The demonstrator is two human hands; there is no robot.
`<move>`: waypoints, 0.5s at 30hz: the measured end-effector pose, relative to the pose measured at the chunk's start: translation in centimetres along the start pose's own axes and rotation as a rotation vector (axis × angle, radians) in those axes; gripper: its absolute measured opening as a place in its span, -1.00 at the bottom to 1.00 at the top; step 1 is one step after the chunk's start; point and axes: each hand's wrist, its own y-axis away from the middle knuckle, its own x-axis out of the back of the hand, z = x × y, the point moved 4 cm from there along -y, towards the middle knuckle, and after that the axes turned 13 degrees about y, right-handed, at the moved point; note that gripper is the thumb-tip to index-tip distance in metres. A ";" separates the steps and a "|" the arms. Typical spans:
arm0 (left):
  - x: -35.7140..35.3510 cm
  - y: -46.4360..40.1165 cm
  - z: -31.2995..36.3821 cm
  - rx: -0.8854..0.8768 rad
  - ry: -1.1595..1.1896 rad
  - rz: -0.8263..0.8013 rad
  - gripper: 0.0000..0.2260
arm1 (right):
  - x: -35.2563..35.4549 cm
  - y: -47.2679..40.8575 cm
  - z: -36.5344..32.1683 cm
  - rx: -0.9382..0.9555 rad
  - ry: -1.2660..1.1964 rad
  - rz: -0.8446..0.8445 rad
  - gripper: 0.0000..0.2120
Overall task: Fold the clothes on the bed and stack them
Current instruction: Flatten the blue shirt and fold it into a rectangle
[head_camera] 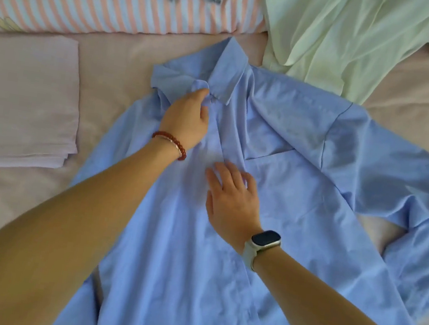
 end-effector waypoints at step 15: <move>-5.3 9.3 2.7 0.111 -0.368 -0.273 -0.62 | 1.7 16.0 15.7 -0.738 -0.260 -0.122 -0.66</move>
